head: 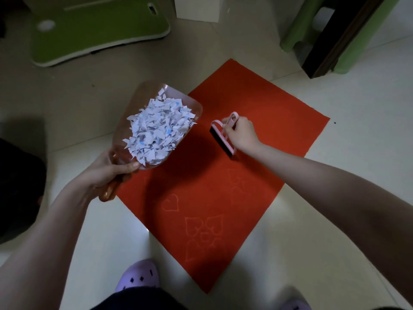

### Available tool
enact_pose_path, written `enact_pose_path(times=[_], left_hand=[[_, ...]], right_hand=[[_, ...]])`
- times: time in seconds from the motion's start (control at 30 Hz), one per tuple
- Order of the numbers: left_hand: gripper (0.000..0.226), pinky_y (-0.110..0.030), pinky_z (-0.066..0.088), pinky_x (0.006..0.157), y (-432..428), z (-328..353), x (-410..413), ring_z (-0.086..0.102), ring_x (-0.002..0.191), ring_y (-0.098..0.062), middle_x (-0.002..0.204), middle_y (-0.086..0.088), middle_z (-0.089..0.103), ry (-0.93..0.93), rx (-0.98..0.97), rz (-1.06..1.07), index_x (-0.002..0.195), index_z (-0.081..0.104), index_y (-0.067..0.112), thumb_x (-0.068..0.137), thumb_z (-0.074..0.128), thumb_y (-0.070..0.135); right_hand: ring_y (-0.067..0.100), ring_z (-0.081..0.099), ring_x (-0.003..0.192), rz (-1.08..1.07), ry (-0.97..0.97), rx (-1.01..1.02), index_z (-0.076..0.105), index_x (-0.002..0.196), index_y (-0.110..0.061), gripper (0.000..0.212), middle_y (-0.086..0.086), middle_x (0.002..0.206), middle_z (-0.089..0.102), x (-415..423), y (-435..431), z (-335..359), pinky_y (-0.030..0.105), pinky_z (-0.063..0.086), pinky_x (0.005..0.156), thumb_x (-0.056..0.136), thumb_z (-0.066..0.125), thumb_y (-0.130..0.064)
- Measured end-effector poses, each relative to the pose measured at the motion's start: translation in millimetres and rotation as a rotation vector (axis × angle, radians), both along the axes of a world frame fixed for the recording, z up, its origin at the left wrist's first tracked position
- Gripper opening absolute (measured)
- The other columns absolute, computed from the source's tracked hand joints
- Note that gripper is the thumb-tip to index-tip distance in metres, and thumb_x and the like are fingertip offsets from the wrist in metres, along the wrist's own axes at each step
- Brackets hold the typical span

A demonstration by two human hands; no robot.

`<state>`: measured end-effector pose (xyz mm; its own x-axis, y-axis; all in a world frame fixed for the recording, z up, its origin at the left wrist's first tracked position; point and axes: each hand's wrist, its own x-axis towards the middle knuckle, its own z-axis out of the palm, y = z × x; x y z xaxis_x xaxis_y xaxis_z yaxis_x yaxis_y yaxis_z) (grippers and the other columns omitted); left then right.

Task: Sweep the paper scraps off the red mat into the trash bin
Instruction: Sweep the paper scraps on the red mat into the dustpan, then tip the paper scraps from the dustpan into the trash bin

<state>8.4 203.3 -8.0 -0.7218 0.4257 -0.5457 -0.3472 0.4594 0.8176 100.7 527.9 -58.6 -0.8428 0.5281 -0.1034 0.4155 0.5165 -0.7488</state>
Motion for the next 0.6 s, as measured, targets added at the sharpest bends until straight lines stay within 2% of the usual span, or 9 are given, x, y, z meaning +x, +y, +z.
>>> enact_pose_path(times=[0.07, 0.13, 0.2, 0.27, 0.3, 0.37, 0.43, 0.5, 0.6], left_hand=[[0.066, -0.021, 0.04, 0.037, -7.9, 9.1, -3.2, 0.049, 0.045, -0.021, 0.092, -0.03, 0.058, -0.013, -0.002, 0.049, 0.114, 0.049, 0.008, 0.06, 0.086, 0.015], [0.058, -0.021, 0.041, 0.039, -13.8, 22.2, -1.6, 0.051, 0.043, -0.015, 0.097, -0.029, 0.055, -0.021, -0.005, 0.087, 0.113, 0.047, 0.003, 0.064, 0.079, 0.007], [0.051, -0.021, 0.042, 0.04, -20.3, 40.4, 3.1, 0.051, 0.042, -0.012, 0.097, -0.027, 0.056, -0.041, -0.02, 0.121, 0.106, 0.048, 0.007, 0.066, 0.08, 0.001], [0.056, -0.022, 0.043, 0.04, -29.6, 53.4, 6.0, 0.052, 0.043, -0.012, 0.091, -0.025, 0.057, -0.044, -0.049, 0.145, 0.112, 0.047, 0.005, 0.067, 0.08, 0.001], [0.057, -0.022, 0.043, 0.04, -33.8, 60.0, 6.8, 0.052, 0.044, -0.012, 0.087, -0.023, 0.056, -0.043, -0.068, 0.161, 0.117, 0.046, 0.003, 0.07, 0.078, 0.0], [0.054, -0.021, 0.044, 0.04, -41.2, 72.1, 8.2, 0.052, 0.044, -0.012, 0.084, -0.021, 0.055, -0.038, -0.084, 0.19, 0.121, 0.045, 0.001, 0.075, 0.073, -0.002], [0.052, -0.021, 0.044, 0.04, -47.6, 83.5, 10.2, 0.053, 0.045, -0.013, 0.083, -0.021, 0.056, -0.023, -0.093, 0.214, 0.121, 0.045, 0.001, 0.077, 0.073, -0.002], [0.051, -0.021, 0.044, 0.04, -56.0, 92.8, 13.6, 0.052, 0.046, -0.014, 0.081, -0.02, 0.057, -0.007, -0.092, 0.241, 0.12, 0.045, 0.002, 0.077, 0.072, -0.002], [0.046, -0.021, 0.042, 0.041, -69.8, 110.6, 23.6, 0.05, 0.046, -0.015, 0.079, -0.019, 0.057, 0.016, -0.079, 0.294, 0.114, 0.046, 0.002, 0.077, 0.073, -0.002]], right_hand=[[0.028, 0.068, 0.088, -0.007, -0.031, 0.027, 0.07, 0.1, -0.013, 0.027, 0.01, 0.094, 0.073, -8.0, -0.5, 6.1, 0.033, 0.051, 0.072, 0.095, 0.047, -0.026], [0.028, 0.066, 0.095, -0.078, -0.046, 0.078, 0.069, 0.103, -0.013, 0.032, 0.008, 0.099, 0.072, -16.7, -0.5, 17.3, 0.026, 0.042, 0.067, 0.097, 0.045, -0.033], [0.031, 0.064, 0.098, -0.147, -0.06, 0.093, 0.068, 0.105, -0.014, 0.035, 0.01, 0.101, 0.071, -25.7, -0.4, 31.4, 0.029, 0.041, 0.068, 0.097, 0.045, -0.039], [0.032, 0.064, 0.098, -0.162, -0.093, 0.077, 0.068, 0.105, -0.012, 0.035, 0.012, 0.1, 0.07, -31.7, 1.8, 43.2, 0.029, 0.041, 0.069, 0.096, 0.046, -0.038], [0.032, 0.065, 0.094, -0.145, -0.121, 0.046, 0.068, 0.101, -0.011, 0.033, 0.012, 0.096, 0.07, -34.6, 3.4, 48.3, 0.029, 0.041, 0.067, 0.095, 0.048, -0.036], [0.03, 0.064, 0.081, -0.099, -0.181, -0.029, 0.067, 0.079, -0.013, 0.027, 0.009, 0.077, 0.066, -39.4, 3.5, 60.3, 0.026, 0.04, 0.06, 0.093, 0.05, -0.029], [0.024, 0.059, 0.072, -0.045, -0.189, -0.071, 0.053, 0.06, -0.017, 0.031, 0.001, 0.061, 0.055, -46.5, -2.3, 74.2, 0.026, 0.035, 0.057, 0.091, 0.051, -0.022], [0.022, 0.058, 0.071, 0.043, -0.185, -0.107, 0.056, 0.063, -0.012, 0.027, 0.002, 0.061, 0.056, -57.5, -13.1, 85.9, 0.027, 0.036, 0.06, 0.089, 0.053, -0.019], [0.025, 0.063, 0.073, 0.232, -0.187, -0.129, 0.066, 0.077, 0.001, 0.025, 0.01, 0.073, 0.065, -73.5, -39.7, 105.4, 0.029, 0.041, 0.06, 0.087, 0.055, -0.019]])
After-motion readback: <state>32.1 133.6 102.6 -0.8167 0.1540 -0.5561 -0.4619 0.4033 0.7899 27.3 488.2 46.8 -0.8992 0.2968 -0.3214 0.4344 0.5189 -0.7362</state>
